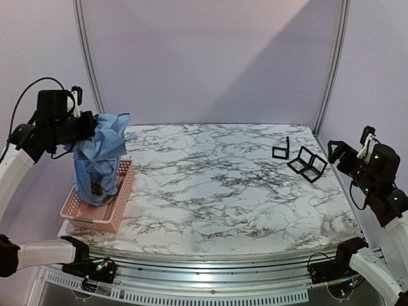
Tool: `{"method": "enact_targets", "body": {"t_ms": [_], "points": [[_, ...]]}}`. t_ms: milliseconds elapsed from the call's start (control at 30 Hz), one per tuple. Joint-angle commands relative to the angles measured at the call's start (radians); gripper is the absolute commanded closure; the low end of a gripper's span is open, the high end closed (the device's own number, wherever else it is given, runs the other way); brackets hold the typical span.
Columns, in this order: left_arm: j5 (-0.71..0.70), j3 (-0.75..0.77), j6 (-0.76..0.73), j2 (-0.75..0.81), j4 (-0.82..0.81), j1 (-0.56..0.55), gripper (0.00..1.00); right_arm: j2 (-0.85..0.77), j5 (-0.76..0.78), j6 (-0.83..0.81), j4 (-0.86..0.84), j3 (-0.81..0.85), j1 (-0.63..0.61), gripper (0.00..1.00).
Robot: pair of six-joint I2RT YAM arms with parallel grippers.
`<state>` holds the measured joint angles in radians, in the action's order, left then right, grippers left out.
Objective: Remove the brooch from the garment
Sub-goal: Pick up the crumpled clothing from the bin, then place the crumpled clothing at the center of the board.
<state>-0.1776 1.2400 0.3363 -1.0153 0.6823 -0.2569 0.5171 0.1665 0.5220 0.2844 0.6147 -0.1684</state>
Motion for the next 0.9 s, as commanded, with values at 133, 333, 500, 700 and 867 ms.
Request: {"method": "enact_targets", "body": {"t_ms": [133,333,500,700,867], "points": [[0.238,0.206,-0.134,-0.05,-0.02,-0.186,1.0,-0.002,0.007,-0.001,0.02,0.056,0.0,0.01],[0.424,0.342,-0.093,-0.105,-0.049,-0.295,1.0,0.029,-0.006,-0.062,0.025,0.131,0.0,0.01],[0.506,0.509,-0.051,-0.213,-0.024,-0.384,1.0,0.023,-0.046,-0.093,-0.053,0.103,0.0,0.01],[0.614,0.676,0.025,-0.363,-0.056,-0.432,1.0,0.043,-0.134,-0.134,-0.173,0.047,0.0,0.01],[0.651,0.692,0.063,-0.495,-0.096,-0.5,1.0,0.074,-0.138,-0.17,-0.234,0.018,0.0,0.01]]}}
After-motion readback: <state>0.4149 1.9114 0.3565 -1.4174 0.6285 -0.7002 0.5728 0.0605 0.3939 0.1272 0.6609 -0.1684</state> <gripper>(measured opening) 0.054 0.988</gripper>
